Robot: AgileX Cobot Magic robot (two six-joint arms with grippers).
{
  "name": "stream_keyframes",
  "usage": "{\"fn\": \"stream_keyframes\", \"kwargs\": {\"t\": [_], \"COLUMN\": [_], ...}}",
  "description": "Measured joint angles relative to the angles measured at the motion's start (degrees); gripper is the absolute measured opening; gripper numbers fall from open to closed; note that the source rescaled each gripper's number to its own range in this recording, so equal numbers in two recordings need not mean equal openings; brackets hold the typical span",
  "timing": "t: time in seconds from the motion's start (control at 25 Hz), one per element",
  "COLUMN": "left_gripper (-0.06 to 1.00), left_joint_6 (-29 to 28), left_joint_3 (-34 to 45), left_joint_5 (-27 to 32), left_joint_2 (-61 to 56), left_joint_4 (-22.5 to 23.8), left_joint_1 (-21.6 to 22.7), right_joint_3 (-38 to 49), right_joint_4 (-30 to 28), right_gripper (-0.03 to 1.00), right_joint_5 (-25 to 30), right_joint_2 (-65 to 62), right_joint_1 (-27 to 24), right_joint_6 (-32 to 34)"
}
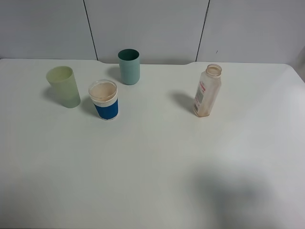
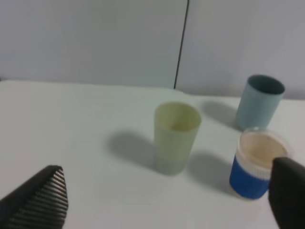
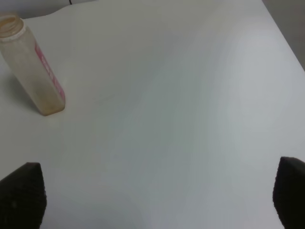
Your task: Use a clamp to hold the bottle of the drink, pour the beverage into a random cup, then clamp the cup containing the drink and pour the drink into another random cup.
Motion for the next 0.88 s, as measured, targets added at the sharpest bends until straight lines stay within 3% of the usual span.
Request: {"fn": "stream_keyframes", "kwargs": {"t": [0.28, 0.44, 0.68, 0.88], "left_gripper": [0.81, 0.70, 0.68, 0.67], "left_joint_6": [0.02, 0.56, 1.63, 1.83], "left_joint_3": [-0.38, -3.92, -5.32, -4.22], "left_joint_5": [4.41, 12.64, 22.22, 24.04], "left_joint_2": [-3.84, -3.91, -3.91, -3.91], "left_joint_4": [-0.24, -0.61, -1.48, -2.77], "left_joint_1": [0.00, 0.00, 0.00, 0.00], "right_joint_3": [0.00, 0.00, 0.00, 0.00], "right_joint_4": [0.00, 0.00, 0.00, 0.00], "right_gripper": [1.00, 1.00, 1.00, 1.00], "right_joint_5": [0.00, 0.00, 0.00, 0.00], "right_joint_2": [0.00, 0.00, 0.00, 0.00], "right_joint_1": [0.00, 0.00, 0.00, 0.00], "right_joint_6": [0.00, 0.00, 0.00, 0.00]}}
